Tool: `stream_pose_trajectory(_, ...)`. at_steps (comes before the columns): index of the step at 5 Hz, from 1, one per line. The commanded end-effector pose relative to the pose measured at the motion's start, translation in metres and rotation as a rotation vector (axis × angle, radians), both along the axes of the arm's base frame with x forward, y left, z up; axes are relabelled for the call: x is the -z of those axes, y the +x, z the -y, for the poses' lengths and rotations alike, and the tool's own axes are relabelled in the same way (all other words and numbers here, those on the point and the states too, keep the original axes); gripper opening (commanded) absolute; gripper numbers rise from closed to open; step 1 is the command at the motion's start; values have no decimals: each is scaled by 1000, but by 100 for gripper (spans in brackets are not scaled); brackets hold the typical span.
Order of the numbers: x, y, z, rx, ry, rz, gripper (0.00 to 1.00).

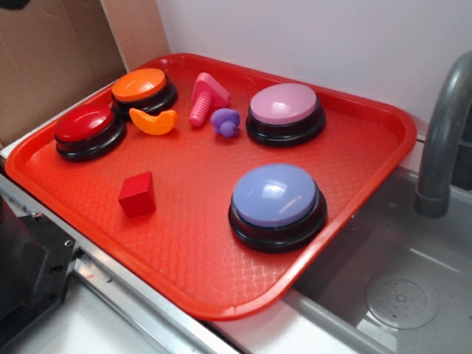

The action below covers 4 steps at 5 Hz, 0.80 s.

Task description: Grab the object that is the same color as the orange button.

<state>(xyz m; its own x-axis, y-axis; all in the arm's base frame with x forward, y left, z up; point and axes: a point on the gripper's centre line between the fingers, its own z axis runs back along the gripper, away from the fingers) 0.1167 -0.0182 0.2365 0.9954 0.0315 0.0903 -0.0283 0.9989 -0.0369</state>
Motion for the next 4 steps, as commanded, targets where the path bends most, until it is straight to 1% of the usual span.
stream_pose_trajectory(1, 0, 0, 0, 0, 0, 0, 100)
stream_pose_trajectory(2, 15, 27, -9, 82, 83, 6, 100)
stream_pose_trajectory(3, 39, 60, -16, 257, 192, 38, 100)
stream_pose_trajectory(4, 60, 82, -29, 343, 190, 71, 100)
